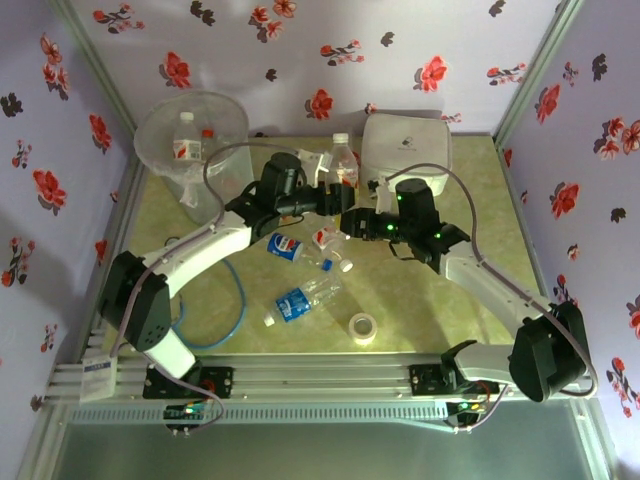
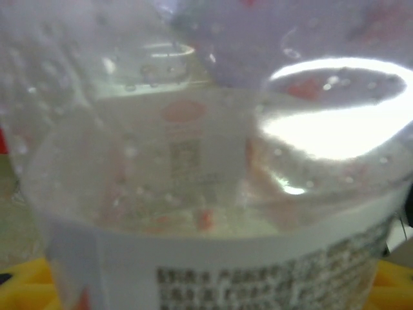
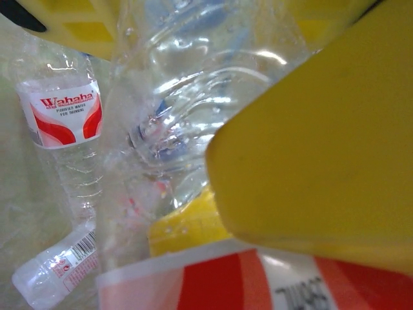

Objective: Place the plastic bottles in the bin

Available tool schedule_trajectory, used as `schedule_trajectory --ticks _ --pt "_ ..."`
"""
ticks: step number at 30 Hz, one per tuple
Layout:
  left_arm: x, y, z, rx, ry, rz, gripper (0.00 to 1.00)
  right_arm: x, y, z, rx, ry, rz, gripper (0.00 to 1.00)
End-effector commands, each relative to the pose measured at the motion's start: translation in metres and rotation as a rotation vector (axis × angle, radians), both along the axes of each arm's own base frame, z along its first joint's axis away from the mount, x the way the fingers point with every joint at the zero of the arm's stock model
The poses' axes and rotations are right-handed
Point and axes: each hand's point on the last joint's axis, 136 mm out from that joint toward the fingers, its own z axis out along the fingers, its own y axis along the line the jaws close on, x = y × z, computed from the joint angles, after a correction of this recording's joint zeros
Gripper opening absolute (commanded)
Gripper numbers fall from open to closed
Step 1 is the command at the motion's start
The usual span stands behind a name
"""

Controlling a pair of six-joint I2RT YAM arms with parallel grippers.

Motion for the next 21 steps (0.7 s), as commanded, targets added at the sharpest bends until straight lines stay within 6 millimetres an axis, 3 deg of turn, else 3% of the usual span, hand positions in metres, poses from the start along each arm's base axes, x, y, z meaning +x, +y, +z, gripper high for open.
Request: schedule_trajectory --ticks 1,2,6,8,11,16,21 --pt "0.010 -0.003 0.016 -0.009 -0.054 0.014 0.56 -0.004 0.001 0.000 0.004 -0.005 0.019 0.42" --pt "0.011 -0.002 0.018 -0.007 -0.058 0.016 0.55 -0.005 0.001 0.000 -0.002 -0.006 0.018 0.47" --pt "0.022 0.012 0.035 0.015 -0.089 0.036 0.52 -0.008 -0.009 0.000 -0.063 -0.024 0.009 0.89" --pt "0.029 0.026 0.051 0.036 -0.124 0.052 0.52 -0.009 -0.016 0.002 -0.099 -0.040 -0.009 0.98" --pt "0.046 0.060 0.082 0.064 -0.184 0.110 0.52 -0.009 -0.029 0.003 -0.150 -0.061 -0.050 0.99" --pt "0.081 0.148 0.133 0.147 -0.276 0.284 0.50 -0.007 -0.040 -0.013 -0.188 -0.036 -0.091 0.99" --pt "0.109 0.229 0.159 0.284 -0.332 0.450 0.47 0.001 -0.040 -0.028 -0.208 0.011 -0.094 0.99"
